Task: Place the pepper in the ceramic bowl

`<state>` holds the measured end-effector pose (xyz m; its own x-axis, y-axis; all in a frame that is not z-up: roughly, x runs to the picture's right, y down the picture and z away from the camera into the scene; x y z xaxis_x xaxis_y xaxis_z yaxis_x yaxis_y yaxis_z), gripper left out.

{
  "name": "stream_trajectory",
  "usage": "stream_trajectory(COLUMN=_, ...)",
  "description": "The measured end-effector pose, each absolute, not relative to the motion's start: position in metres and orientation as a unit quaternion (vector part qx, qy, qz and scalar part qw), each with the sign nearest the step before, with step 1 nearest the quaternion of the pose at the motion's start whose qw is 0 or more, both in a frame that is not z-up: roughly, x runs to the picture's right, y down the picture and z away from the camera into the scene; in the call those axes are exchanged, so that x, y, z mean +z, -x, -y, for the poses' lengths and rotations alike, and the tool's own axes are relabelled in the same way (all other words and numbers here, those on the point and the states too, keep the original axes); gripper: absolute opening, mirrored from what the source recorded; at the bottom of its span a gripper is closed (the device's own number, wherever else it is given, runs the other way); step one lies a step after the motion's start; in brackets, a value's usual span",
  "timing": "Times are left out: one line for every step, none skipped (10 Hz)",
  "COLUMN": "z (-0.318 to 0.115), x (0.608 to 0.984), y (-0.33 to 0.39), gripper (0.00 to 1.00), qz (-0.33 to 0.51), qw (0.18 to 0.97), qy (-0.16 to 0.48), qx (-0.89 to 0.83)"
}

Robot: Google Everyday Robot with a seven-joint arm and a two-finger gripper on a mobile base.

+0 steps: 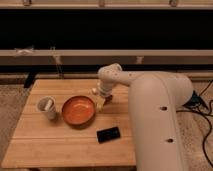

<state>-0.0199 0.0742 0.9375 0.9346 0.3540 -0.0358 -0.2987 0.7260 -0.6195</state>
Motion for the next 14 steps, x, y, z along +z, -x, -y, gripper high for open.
stream_trajectory(z=-0.077, x=0.944, y=0.018, gripper=0.78, qz=0.033, qw=0.929, qy=0.327, qx=0.172)
stream_trajectory(z=-0.077, x=0.947, y=0.015, gripper=0.71, qz=0.024, qw=0.929, qy=0.327, qx=0.17)
stream_trajectory(z=-0.079, x=0.95, y=0.011, gripper=0.61, qz=0.015, qw=0.93, qy=0.328, qx=0.168)
stream_trajectory(z=-0.08, x=0.951, y=0.008, gripper=0.49, qz=0.008, qw=0.929, qy=0.329, qx=0.167)
stream_trajectory(z=-0.08, x=0.95, y=0.006, gripper=0.41, qz=0.005, qw=0.93, qy=0.328, qx=0.167)
stream_trajectory(z=-0.079, x=0.948, y=0.002, gripper=0.31, qz=0.0, qw=0.93, qy=0.328, qx=0.168)
stream_trajectory(z=-0.075, x=0.942, y=0.001, gripper=0.2, qz=-0.004, qw=0.93, qy=0.325, qx=0.169)
stream_trajectory(z=-0.068, x=0.932, y=-0.001, gripper=0.08, qz=-0.007, qw=0.932, qy=0.321, qx=0.169)
stream_trajectory(z=-0.061, x=0.924, y=-0.001, gripper=0.03, qz=-0.009, qw=0.933, qy=0.317, qx=0.17)
stream_trajectory(z=-0.055, x=0.914, y=0.002, gripper=0.0, qz=-0.013, qw=0.934, qy=0.315, qx=0.167)
stream_trajectory(z=-0.048, x=0.906, y=0.015, gripper=0.0, qz=-0.013, qw=0.936, qy=0.312, qx=0.162)
stream_trajectory(z=-0.042, x=0.898, y=0.035, gripper=0.0, qz=-0.011, qw=0.938, qy=0.311, qx=0.152)
stream_trajectory(z=-0.039, x=0.892, y=0.05, gripper=0.0, qz=-0.008, qw=0.94, qy=0.311, qx=0.143)
stream_trajectory(z=-0.037, x=0.884, y=0.075, gripper=0.0, qz=0.001, qw=0.941, qy=0.313, qx=0.131)
